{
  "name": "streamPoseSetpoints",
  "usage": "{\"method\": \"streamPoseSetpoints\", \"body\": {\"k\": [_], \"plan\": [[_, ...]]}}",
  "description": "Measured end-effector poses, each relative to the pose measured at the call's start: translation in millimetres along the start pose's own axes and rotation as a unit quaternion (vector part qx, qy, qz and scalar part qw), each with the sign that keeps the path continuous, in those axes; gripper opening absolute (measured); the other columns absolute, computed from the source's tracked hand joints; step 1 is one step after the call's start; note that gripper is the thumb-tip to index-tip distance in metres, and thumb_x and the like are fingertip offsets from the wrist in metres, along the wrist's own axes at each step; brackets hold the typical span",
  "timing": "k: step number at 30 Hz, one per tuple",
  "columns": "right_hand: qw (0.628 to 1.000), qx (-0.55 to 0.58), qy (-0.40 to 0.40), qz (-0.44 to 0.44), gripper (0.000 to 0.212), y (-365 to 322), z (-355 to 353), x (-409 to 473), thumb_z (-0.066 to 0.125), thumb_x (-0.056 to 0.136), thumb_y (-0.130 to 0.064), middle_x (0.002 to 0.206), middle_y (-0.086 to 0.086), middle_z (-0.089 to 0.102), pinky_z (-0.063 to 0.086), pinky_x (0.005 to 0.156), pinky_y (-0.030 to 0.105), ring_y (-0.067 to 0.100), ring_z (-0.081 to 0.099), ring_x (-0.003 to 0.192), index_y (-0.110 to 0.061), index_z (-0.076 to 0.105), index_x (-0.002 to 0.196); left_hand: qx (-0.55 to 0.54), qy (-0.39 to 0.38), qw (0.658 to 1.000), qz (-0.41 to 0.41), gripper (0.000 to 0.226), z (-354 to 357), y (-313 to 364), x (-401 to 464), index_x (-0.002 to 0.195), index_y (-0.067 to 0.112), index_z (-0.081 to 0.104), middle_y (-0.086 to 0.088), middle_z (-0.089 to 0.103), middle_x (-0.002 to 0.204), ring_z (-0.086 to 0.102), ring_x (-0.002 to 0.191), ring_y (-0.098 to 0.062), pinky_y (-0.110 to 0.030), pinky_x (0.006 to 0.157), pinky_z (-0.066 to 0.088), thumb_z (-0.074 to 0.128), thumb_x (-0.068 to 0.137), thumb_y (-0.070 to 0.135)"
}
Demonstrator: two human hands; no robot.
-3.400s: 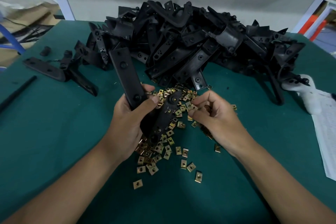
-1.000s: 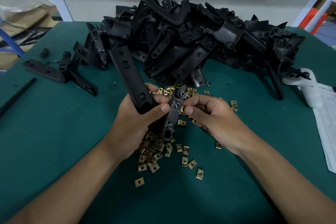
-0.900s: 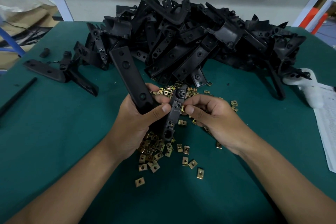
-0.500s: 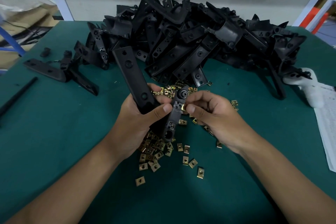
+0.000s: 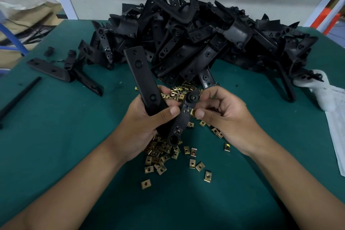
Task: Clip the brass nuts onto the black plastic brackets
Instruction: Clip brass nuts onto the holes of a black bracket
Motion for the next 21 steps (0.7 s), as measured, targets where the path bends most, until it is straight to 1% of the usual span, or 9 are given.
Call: {"method": "streamPoseSetpoints", "body": {"k": [3, 6, 9, 12, 14, 17, 19, 21], "plan": [[1.000, 0.001, 0.000, -0.008, 0.027, -1.1, 0.7, -0.5, 0.073, 0.078, -0.013, 0.078, -0.006, 0.071, 0.048, 0.066, 0.012, 0.002, 0.063, 0.070, -0.015, 0.055, 0.097, -0.002, -0.004, 1.000, -0.005, 0.048, 0.0, -0.3, 0.0, 0.117, 0.015, 0.052, 0.006, 0.073, 0.090, 0.072, 0.087, -0.013, -0.030, 0.073, 0.060, 0.083, 0.080, 0.019], [1.000, 0.005, 0.004, -0.025, 0.026, -4.0, 2.0, -1.5, 0.073, 0.078, -0.009, 0.077, -0.004, 0.071, 0.047, 0.063, 0.010, 0.001, 0.062, 0.065, -0.012, 0.053, 0.095, -0.003, -0.005, 1.000, -0.024, 0.046, -2.6, -4.1, 0.7, 0.117, 0.015, 0.052, 0.003, 0.070, 0.090, 0.070, 0.087, -0.016, -0.033, 0.077, 0.061, 0.079, 0.079, 0.018], [0.999, -0.006, -0.007, -0.035, 0.028, -7.5, 4.4, -4.1, 0.074, 0.077, -0.006, 0.076, -0.005, 0.071, 0.045, 0.058, 0.008, -0.003, 0.056, 0.057, -0.012, 0.050, 0.092, 0.020, -0.016, 0.999, -0.039, 0.043, -2.8, -7.1, 1.0, 0.115, 0.016, 0.053, 0.001, 0.069, 0.090, 0.069, 0.085, -0.018, -0.031, 0.074, 0.060, 0.081, 0.082, 0.015], [0.999, -0.038, -0.027, -0.027, 0.033, -9.4, 6.7, -6.8, 0.079, 0.076, -0.016, 0.076, -0.009, 0.070, 0.042, 0.054, 0.008, -0.003, 0.047, 0.053, -0.014, 0.050, 0.092, 0.039, -0.017, 0.998, -0.039, 0.041, -3.2, -8.0, 1.0, 0.110, 0.018, 0.055, 0.002, 0.069, 0.088, 0.069, 0.084, -0.016, -0.029, 0.073, 0.059, 0.081, 0.079, 0.014], [0.998, -0.052, -0.031, -0.022, 0.036, -9.1, 5.4, -7.5, 0.083, 0.076, -0.020, 0.078, -0.008, 0.070, 0.042, 0.053, 0.008, -0.002, 0.045, 0.053, -0.019, 0.051, 0.091, 0.040, -0.023, 0.998, -0.037, 0.039, -2.3, -8.6, 1.2, 0.107, 0.019, 0.056, 0.002, 0.069, 0.088, 0.068, 0.083, -0.017, -0.029, 0.074, 0.059, 0.083, 0.080, 0.012], [0.996, -0.084, -0.039, -0.012, 0.035, -6.8, 5.4, -8.1, 0.085, 0.074, -0.025, 0.078, -0.009, 0.068, 0.039, 0.053, 0.010, 0.001, 0.037, 0.055, -0.039, 0.053, 0.079, 0.050, -0.031, 0.998, -0.037, 0.037, -0.7, -7.7, 0.5, 0.103, 0.019, 0.054, 0.003, 0.068, 0.086, 0.066, 0.080, -0.013, -0.024, 0.071, 0.056, 0.083, 0.081, 0.010], [0.994, -0.104, -0.042, -0.009, 0.038, -7.8, 4.5, -8.7, 0.085, 0.075, -0.025, 0.076, -0.011, 0.066, 0.038, 0.052, 0.010, 0.001, 0.036, 0.054, -0.043, 0.051, 0.074, 0.054, -0.042, 0.997, -0.038, 0.034, 2.0, -7.6, -0.3, 0.100, 0.018, 0.053, 0.003, 0.067, 0.084, 0.064, 0.078, -0.010, -0.020, 0.070, 0.053, 0.078, 0.080, 0.008], [0.993, -0.108, -0.054, -0.004, 0.036, -11.5, 5.6, -10.1, 0.080, 0.076, -0.024, 0.076, -0.014, 0.066, 0.039, 0.052, 0.010, 0.000, 0.040, 0.053, -0.041, 0.048, 0.076, 0.056, -0.050, 0.996, -0.039, 0.032, 5.5, -7.4, -1.3, 0.096, 0.019, 0.053, 0.003, 0.067, 0.083, 0.064, 0.077, -0.009, -0.019, 0.070, 0.052, 0.078, 0.080, 0.006]]}}
Point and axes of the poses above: each hand's wrist, its own x-axis towards the middle knuckle, its own z-axis out of the palm, y = z × x, the point moved 10 cm from there along x, towards the middle knuckle
